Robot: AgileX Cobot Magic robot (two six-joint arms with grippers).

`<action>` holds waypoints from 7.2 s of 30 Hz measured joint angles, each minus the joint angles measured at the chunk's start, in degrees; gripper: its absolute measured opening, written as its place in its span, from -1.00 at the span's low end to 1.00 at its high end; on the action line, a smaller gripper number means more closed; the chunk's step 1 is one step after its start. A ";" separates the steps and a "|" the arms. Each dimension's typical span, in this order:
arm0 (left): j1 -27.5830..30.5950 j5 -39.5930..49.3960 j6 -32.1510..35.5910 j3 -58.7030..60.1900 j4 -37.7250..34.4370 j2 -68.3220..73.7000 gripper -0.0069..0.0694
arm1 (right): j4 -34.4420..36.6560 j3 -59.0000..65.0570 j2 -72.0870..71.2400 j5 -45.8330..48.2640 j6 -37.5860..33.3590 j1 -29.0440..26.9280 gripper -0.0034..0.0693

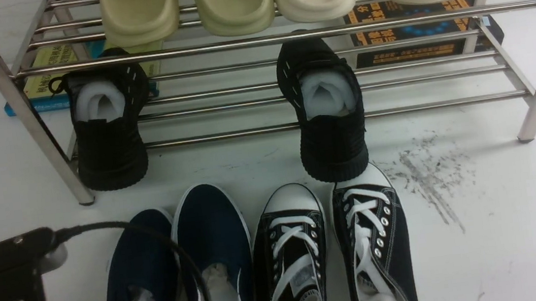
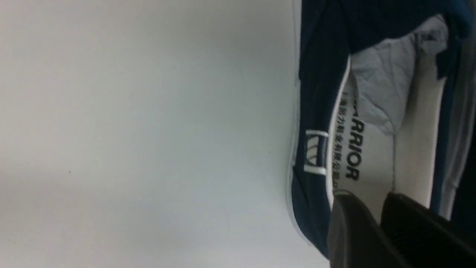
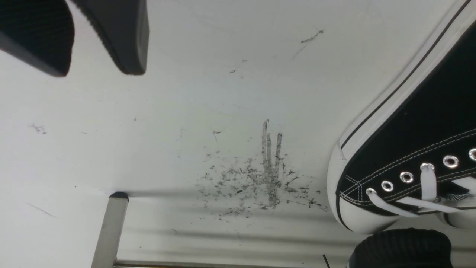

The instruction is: Take the shoes off the shelf with your hand on the white table.

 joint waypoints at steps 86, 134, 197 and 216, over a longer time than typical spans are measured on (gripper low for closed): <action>0.00 10.12 0.73 -16.19 8.02 5.78 -0.17 | -0.06 0.00 0.00 0.00 0.00 0.00 -0.25; 1.77 -48.42 53.82 24.03 -19.90 -44.38 -0.76 | -0.01 0.00 0.00 0.00 0.00 0.00 -0.25; 45.49 -34.51 48.12 37.70 -17.19 -58.75 -0.62 | -0.01 0.00 0.00 0.00 0.00 0.00 -0.25; 45.49 -34.58 48.12 37.70 -17.19 -58.75 -0.60 | -0.02 0.00 0.00 0.00 0.00 0.00 -0.25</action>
